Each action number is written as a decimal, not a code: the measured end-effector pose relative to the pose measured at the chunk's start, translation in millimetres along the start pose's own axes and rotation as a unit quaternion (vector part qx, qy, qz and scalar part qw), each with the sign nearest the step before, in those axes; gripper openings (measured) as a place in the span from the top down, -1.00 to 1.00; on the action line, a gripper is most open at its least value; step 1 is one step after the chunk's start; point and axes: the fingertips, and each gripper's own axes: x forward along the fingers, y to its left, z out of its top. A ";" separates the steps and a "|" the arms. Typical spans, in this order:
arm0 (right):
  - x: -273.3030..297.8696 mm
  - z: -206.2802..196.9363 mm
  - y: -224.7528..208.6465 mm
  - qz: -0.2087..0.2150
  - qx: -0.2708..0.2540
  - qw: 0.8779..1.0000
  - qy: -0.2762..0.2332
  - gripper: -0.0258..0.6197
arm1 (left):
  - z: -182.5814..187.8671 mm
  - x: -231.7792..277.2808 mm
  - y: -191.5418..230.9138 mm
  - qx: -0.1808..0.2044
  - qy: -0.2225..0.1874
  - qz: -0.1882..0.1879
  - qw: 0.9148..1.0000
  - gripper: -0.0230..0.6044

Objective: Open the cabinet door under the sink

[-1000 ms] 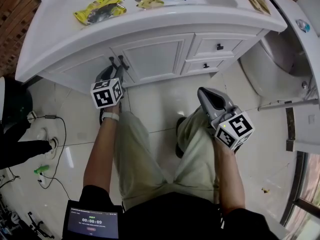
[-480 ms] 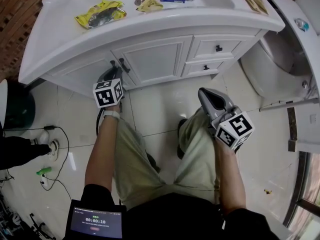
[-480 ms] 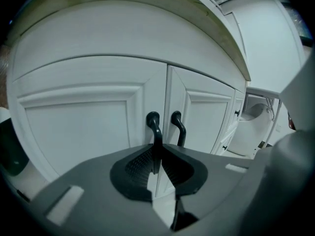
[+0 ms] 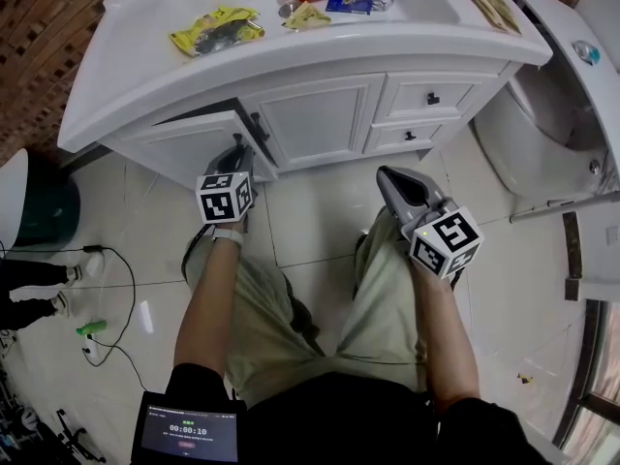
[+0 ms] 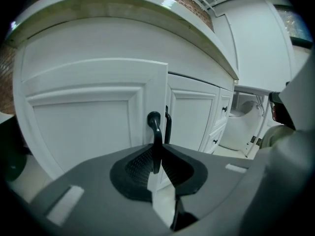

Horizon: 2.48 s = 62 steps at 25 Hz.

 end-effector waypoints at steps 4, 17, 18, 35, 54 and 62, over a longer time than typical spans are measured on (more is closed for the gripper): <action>15.6 -3.0 14.0 0.005 -0.012 1.000 0.012 0.94 | -8.7 -15.2 -4.7 -0.001 -0.005 -0.013 1.000 0.71; 73.5 -9.9 103.0 0.074 -0.042 0.996 0.034 0.94 | -39.5 -64.3 -11.4 0.027 -0.003 -0.055 0.998 0.72; 77.3 -10.9 111.9 0.082 -0.046 0.995 0.036 0.94 | -42.2 -69.3 -11.0 0.027 -0.003 -0.058 0.998 0.72; 135.9 -54.9 244.1 0.256 -0.102 0.960 0.044 0.94 | -91.1 -157.1 18.3 0.015 -0.021 -0.046 0.999 0.73; 139.9 -59.7 282.7 0.295 -0.099 0.950 0.037 0.94 | -128.7 -240.9 112.0 -0.043 -0.041 0.068 0.996 0.79; 148.9 -64.6 304.7 0.312 -0.094 0.945 0.035 0.94 | -143.2 -270.6 174.3 -0.132 -0.073 0.138 0.979 0.78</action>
